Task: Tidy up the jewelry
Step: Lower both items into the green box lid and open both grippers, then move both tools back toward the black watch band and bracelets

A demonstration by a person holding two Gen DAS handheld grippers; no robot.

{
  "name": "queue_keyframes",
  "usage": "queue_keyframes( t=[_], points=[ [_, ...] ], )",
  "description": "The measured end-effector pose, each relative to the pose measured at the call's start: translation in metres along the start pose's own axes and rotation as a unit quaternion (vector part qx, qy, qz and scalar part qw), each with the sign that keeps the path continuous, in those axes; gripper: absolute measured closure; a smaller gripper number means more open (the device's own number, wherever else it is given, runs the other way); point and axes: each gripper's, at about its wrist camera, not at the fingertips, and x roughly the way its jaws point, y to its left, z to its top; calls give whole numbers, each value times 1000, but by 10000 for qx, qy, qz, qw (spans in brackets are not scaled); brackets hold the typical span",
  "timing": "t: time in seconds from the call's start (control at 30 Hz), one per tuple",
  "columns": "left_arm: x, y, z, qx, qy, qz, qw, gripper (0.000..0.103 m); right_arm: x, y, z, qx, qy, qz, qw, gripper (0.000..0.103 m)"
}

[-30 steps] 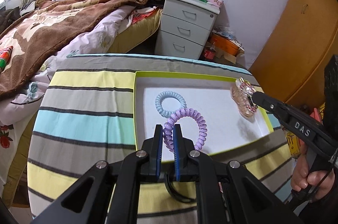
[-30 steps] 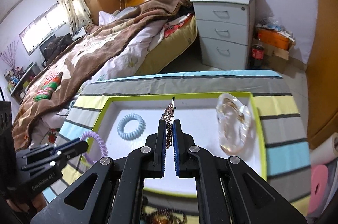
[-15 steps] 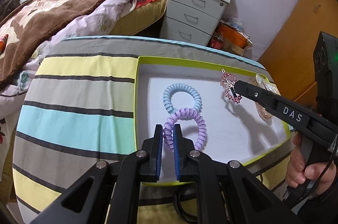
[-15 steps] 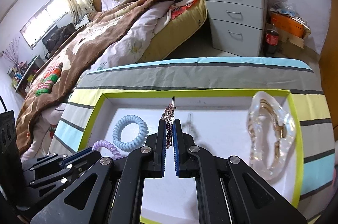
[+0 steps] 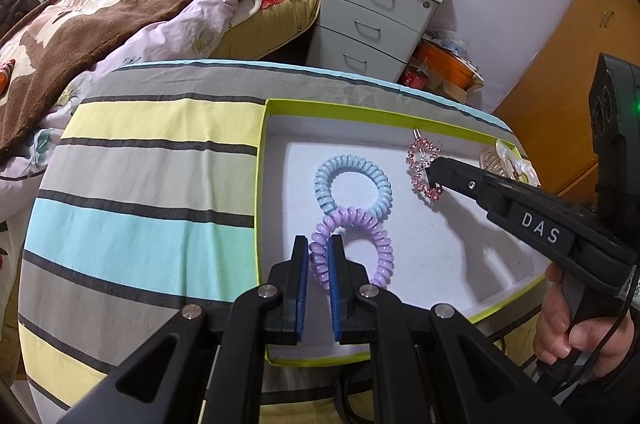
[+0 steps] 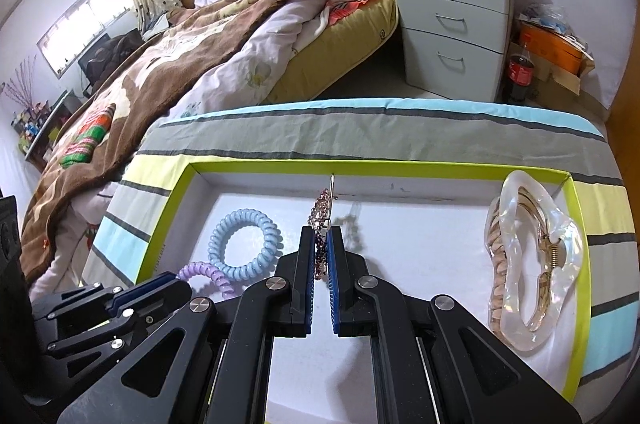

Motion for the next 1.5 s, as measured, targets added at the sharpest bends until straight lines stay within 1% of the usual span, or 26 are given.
queue_keyframes(
  t=[0.27,0.43,0.6,0.83,1.1,1.17,1.3,1.4,1.5],
  points=[
    [0,0,0,26,-6,38,10000,92,4,1,0,-18,19,-27,10000,97],
    [-1,-1,-1,29,-4,65,10000,92,5,0,-1,-10,1,-124,9999,97],
    [0,0,-1,22,-3,62,10000,91,4,-1,-1,15,7,-91,10000,96],
    [0,-3,-1,66,-8,17,10000,82,2,1,-2,9,-6,-113,9999,95],
    [-2,-4,-1,65,2,-19,10000,76,-4,5,-2,-21,-54,-94,9999,91],
    [-4,-6,-3,75,-5,-33,10000,73,-6,6,-3,-53,-75,-114,9999,89],
    [-10,-7,-4,66,-57,-29,10000,70,-14,9,-6,-67,-123,-83,9999,81],
    [-19,-8,-7,90,-148,58,9998,61,-21,11,-10,-78,-172,-105,9998,80],
    [-27,-7,-10,56,-201,93,9997,60,-31,13,-15,-64,-225,-58,9997,80]
  ],
)
